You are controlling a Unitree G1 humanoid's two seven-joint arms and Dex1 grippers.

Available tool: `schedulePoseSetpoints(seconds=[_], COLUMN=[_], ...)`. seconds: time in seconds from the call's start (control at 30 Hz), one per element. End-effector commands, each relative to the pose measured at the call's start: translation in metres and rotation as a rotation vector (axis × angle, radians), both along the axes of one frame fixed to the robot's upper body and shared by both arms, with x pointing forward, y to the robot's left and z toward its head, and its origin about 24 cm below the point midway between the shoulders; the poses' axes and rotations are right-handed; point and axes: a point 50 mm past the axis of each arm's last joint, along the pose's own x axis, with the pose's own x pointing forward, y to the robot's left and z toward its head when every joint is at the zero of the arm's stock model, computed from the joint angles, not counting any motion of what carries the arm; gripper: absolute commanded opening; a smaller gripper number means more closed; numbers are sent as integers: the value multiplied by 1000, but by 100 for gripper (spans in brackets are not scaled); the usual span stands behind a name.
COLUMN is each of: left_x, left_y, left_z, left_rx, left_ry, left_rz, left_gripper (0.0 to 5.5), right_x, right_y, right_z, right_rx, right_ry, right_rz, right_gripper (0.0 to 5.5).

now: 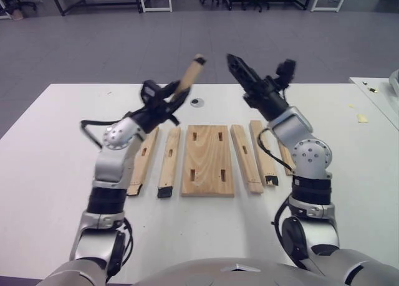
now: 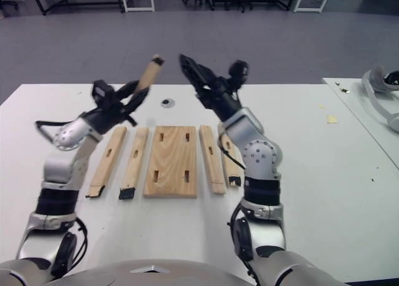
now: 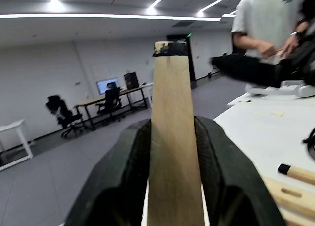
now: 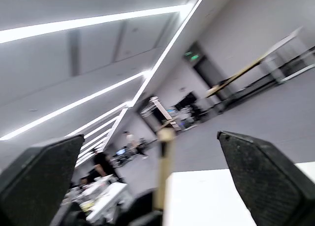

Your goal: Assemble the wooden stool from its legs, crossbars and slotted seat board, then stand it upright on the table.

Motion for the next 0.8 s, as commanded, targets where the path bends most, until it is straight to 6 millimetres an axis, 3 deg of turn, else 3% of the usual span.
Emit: schedulePoseSetpoints(seconds=[0.03, 0.13, 0.27, 0.8], left_x=[-5, -11, -14, -11], left_y=[-18, -22, -21, -20], left_z=[26, 31, 21, 17], left_rx=[-17, -18, 32, 84], left_ry=[-109, -123, -102, -122], left_rz=[-95, -129, -143, -109], left_gripper=[129, 129, 129, 129], right_x=[-7, -11, -14, -13], right_y=[2, 1, -1, -4], right_z=[17, 14, 21, 27], right_rx=[47, 31, 36, -49], right_ry=[31, 63, 52, 21], right_rz=[64, 70, 46, -56], right_gripper=[504, 462, 378, 69])
